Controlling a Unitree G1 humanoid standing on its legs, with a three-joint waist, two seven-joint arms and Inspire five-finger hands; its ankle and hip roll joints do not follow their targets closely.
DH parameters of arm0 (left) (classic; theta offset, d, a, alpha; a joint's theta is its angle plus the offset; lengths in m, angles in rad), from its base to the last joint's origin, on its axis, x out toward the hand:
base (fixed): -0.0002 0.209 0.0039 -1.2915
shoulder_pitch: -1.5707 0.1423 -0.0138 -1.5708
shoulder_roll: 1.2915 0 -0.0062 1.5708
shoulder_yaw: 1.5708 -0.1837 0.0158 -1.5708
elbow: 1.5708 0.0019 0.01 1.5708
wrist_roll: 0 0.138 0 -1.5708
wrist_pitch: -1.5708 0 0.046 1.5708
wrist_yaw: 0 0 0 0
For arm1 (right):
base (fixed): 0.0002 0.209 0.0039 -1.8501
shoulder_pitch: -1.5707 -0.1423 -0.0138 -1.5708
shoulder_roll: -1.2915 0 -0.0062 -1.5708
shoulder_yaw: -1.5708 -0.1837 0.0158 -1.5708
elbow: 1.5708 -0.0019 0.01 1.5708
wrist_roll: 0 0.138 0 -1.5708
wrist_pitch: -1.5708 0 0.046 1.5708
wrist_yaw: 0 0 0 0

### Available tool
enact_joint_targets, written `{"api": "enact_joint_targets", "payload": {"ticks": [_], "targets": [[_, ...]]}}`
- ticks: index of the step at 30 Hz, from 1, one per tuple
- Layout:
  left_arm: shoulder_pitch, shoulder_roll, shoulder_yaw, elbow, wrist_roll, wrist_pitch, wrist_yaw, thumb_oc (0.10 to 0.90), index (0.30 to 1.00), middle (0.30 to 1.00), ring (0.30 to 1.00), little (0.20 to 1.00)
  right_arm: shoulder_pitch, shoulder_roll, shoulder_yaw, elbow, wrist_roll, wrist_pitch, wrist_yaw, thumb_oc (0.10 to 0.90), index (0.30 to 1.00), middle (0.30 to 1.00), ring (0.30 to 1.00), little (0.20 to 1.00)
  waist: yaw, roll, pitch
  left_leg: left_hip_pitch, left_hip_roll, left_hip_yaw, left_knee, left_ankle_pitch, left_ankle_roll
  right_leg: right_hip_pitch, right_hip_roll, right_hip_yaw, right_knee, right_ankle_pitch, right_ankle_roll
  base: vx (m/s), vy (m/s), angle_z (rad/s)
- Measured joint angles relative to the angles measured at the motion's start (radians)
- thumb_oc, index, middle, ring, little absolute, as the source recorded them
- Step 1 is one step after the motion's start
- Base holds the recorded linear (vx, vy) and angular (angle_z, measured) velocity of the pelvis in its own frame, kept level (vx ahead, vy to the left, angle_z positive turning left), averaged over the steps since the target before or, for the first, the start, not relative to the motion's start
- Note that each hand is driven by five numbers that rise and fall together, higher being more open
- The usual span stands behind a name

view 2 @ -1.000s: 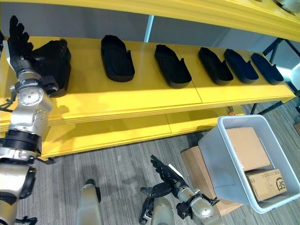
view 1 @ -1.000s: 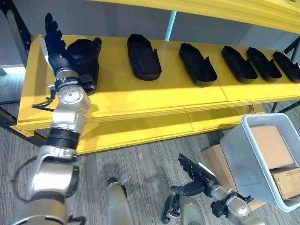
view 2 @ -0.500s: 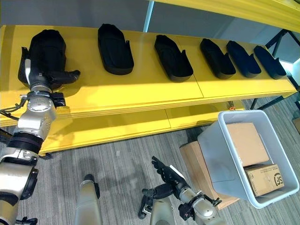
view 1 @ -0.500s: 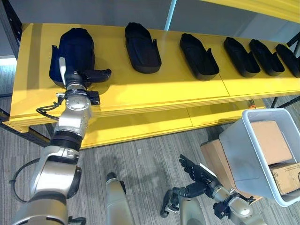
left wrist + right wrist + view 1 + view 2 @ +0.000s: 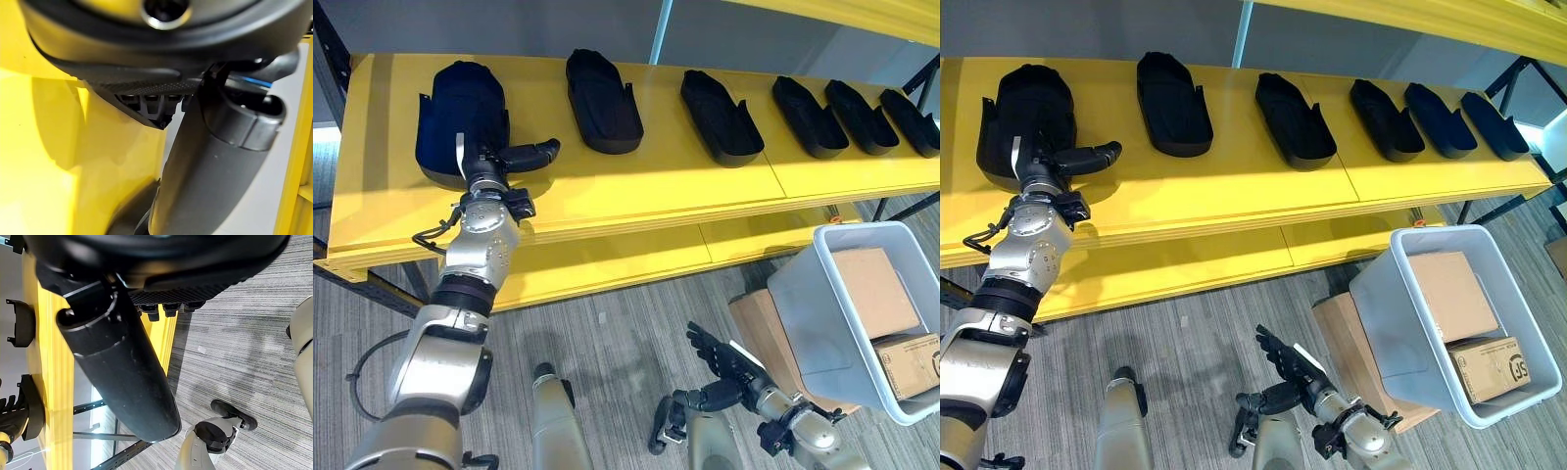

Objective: Move parts from the plastic box to the shelf.

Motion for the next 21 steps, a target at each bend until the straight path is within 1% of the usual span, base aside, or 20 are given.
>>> {"api": "enact_joint_targets", "payload": {"ticks": [4, 9, 21], "targets": [[0.0, -0.011, 0.003, 0.0, -0.022, -0.008, 0.0, 0.9, 1.0, 1.0, 1.0, 1.0, 0.0, 0.0, 0.0, 0.0, 0.0, 0.0, -0.006, 0.9, 1.0, 1.0, 1.0, 1.0, 0.001, 0.0, 0.0, 0.002, 0.0, 0.001, 0.0, 0.0, 0.0, 0.0, 0.0, 0.002, 0.001, 0.0, 0.0, 0.0, 0.0, 0.0], [0.0, -0.019, 0.003, 0.0, -0.084, -0.027, 0.001, 0.9, 1.0, 1.0, 1.0, 1.0, 0.0, 0.0, 0.0, 0.0, 0.0, 0.0, -0.008, 0.9, 1.0, 1.0, 1.0, 1.0, 0.001, 0.0, 0.0, 0.005, 0.0, 0.003, 0.0, 0.0, 0.0, 0.0, -0.001, 0.005, 0.003, 0.0, 0.0, 0.0, 0.0, 0.0], [0.0, -0.024, 0.011, 0.0, -0.091, -0.03, 0.002, 0.9, 1.0, 1.0, 1.0, 1.0, -0.001, 0.0, 0.0, 0.0, 0.003, 0.0, -0.021, 0.9, 1.0, 1.0, 1.0, 1.0, 0.001, 0.0, 0.0, 0.006, -0.001, 0.005, 0.001, -0.001, -0.001, -0.002, -0.002, 0.008, 0.004, -0.001, 0.001, 0.0, 0.0, 0.0]]}}
